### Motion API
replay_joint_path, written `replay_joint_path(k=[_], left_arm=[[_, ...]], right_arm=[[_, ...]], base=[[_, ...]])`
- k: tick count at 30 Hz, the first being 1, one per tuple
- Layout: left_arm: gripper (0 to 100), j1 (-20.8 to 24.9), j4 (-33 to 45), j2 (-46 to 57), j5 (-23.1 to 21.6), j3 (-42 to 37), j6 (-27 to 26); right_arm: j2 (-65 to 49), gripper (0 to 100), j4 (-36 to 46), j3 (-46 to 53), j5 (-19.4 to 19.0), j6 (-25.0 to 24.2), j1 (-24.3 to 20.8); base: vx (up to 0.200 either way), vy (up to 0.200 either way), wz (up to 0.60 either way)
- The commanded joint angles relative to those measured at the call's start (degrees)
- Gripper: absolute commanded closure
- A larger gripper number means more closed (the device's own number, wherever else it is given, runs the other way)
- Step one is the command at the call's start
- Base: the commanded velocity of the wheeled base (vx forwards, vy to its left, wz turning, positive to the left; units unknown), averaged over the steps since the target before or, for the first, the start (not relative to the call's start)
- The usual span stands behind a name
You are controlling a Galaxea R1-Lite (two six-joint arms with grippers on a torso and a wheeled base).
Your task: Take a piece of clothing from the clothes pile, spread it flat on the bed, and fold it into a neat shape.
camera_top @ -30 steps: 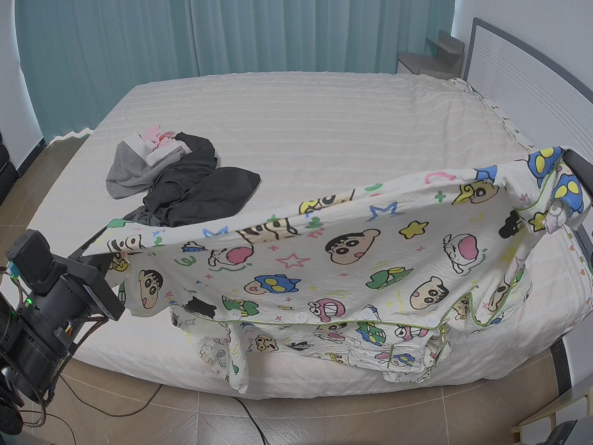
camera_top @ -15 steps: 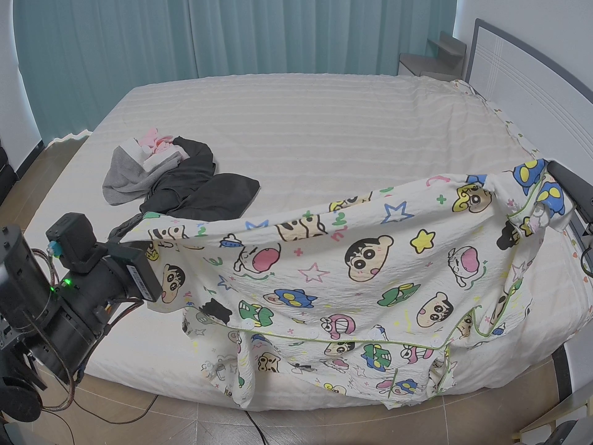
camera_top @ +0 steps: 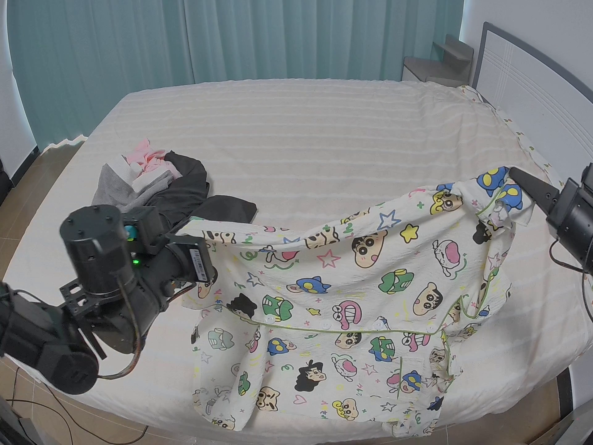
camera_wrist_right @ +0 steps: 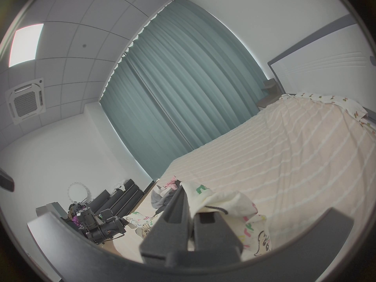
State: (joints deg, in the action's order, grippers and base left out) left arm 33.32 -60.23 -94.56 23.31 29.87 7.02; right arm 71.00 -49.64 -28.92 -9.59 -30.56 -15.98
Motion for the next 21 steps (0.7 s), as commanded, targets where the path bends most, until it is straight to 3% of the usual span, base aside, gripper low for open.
replay_joint_path(k=[1,15,21], left_arm=[[100,-2.38,-0.15,-14.25,0.25,7.14,3.09],[100,-6.51,-0.5,-34.46,1.13,23.57,6.34],[100,-8.88,-0.5,-42.9,4.82,34.03,6.34]], right_arm=[[12.32,100,-4.41,0.26,-0.07,0.06,2.71],[34.73,100,-18.65,-4.57,0.63,0.15,6.14],[43.08,100,-19.97,-11.69,2.21,0.15,6.05]], base=[[0.0,0.0,0.0],[0.0,0.0,0.0],[0.0,0.0,0.0]])
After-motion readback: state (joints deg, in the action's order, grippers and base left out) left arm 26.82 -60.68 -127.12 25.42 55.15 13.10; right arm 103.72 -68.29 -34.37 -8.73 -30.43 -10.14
